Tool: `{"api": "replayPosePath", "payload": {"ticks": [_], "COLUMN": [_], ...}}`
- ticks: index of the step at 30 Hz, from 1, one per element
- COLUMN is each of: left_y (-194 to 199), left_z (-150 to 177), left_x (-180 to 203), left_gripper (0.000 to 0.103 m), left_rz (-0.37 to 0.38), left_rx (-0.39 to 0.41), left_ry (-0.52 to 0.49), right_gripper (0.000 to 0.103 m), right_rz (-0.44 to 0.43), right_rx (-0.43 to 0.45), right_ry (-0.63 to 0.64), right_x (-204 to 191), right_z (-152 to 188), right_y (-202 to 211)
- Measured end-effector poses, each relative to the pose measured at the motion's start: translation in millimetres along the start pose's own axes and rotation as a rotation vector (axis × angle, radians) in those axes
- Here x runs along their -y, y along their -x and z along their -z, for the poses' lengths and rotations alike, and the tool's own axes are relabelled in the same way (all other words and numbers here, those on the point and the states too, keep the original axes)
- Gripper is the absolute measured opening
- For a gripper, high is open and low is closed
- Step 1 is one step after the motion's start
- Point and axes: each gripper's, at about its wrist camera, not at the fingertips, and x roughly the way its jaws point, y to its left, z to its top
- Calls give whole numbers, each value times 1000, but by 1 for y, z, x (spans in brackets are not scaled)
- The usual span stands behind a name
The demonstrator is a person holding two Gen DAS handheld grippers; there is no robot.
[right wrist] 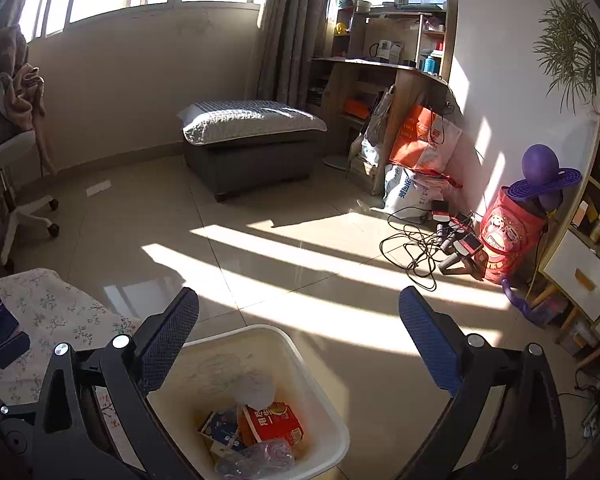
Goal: Collect trash
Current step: 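Move both open tools back toward the table, then grasp the blue box with the left tool and lift it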
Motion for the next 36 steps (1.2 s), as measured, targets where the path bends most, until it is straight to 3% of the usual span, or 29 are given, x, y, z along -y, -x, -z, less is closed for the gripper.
{"api": "replayPosePath", "payload": {"ticks": [9, 12, 18, 22, 27, 36], "left_y": [-13, -32, -64, -88, -117, -145], "left_z": [-2, -3, 0, 1, 9, 20], "left_x": [-78, -123, -227, -265, -288, -306], "left_gripper": [89, 89, 89, 89, 89, 86], "left_rz": [-144, -219, -328, -372, -386, -291], "left_rx": [-26, -80, -168, -243, -295, -329], "left_ry": [5, 36, 200, 168, 96, 126], "right_gripper": [96, 96, 96, 96, 96, 96], "right_rz": [-66, -83, -116, -133, -141, -138], "right_rx": [-39, -53, -80, -102, -118, -144], "right_ry": [121, 152, 207, 241, 273, 322], "right_x": [-57, -73, -102, -117, -128, -143], "right_z": [7, 9, 14, 18, 22, 30], "right_y": [-1, -1, -2, -4, -6, -13]}}
